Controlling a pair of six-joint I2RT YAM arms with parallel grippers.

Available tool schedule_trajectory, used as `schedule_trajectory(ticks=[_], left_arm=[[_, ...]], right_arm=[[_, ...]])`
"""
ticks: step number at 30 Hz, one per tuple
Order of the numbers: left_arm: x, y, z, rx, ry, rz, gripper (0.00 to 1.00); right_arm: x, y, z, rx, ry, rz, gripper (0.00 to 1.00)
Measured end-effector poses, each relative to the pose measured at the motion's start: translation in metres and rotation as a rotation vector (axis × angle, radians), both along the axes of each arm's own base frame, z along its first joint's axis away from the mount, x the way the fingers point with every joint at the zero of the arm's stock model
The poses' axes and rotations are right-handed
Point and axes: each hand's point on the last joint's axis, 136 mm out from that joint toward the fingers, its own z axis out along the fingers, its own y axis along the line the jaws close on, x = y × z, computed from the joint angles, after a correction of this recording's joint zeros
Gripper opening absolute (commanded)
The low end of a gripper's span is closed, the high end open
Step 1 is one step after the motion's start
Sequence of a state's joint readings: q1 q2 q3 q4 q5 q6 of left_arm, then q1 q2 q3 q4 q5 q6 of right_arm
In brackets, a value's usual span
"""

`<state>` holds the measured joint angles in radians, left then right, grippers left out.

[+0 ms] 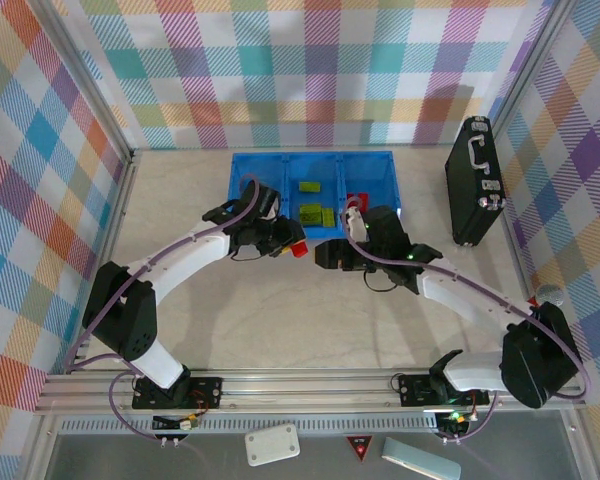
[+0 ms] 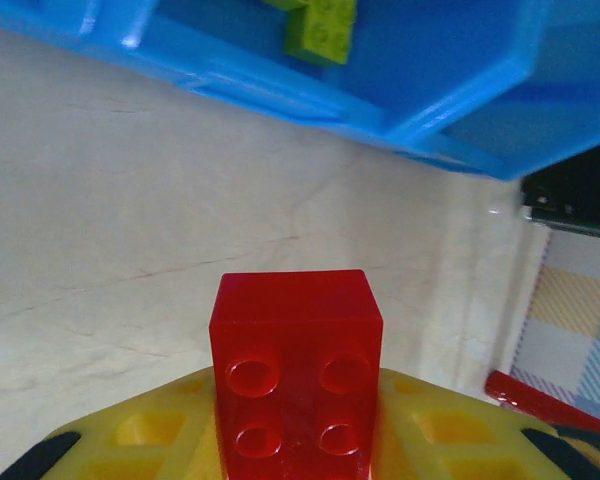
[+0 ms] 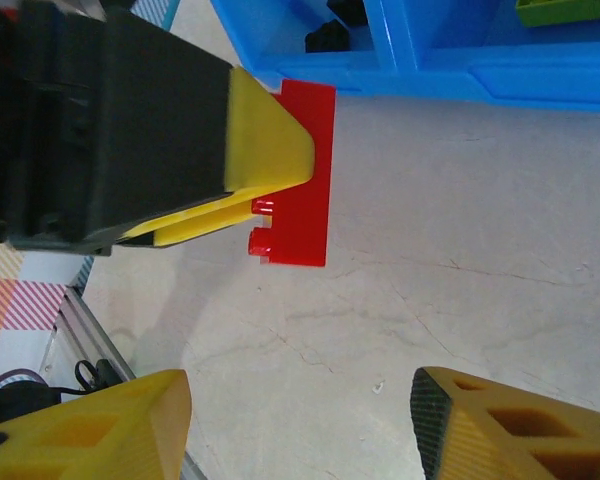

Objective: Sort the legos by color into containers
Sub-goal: Place the lego in the container.

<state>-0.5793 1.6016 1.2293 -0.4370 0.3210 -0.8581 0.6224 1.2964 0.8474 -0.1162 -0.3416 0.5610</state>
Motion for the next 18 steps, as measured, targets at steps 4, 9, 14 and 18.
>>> schedule_trajectory(ticks=[4,9,14,18], left_arm=[[0.000,-0.013,0.015,-0.043,-0.017,-0.008,0.36],[-0.002,-0.025,0.029,-0.077,-0.030,-0.024,0.36],[-0.008,-0.029,0.034,-0.090,-0.033,-0.034,0.36],[-0.008,-0.028,0.039,-0.098,-0.039,-0.029,0.36]], right_arm=[[0.006,0.007,-0.002,0.008,0.004,0.011,0.57],[0.011,0.012,0.002,0.024,-0.014,0.015,0.51],[0.016,0.015,0.007,0.037,-0.032,0.015,0.44],[0.017,0.016,0.010,0.044,-0.042,0.016,0.38]])
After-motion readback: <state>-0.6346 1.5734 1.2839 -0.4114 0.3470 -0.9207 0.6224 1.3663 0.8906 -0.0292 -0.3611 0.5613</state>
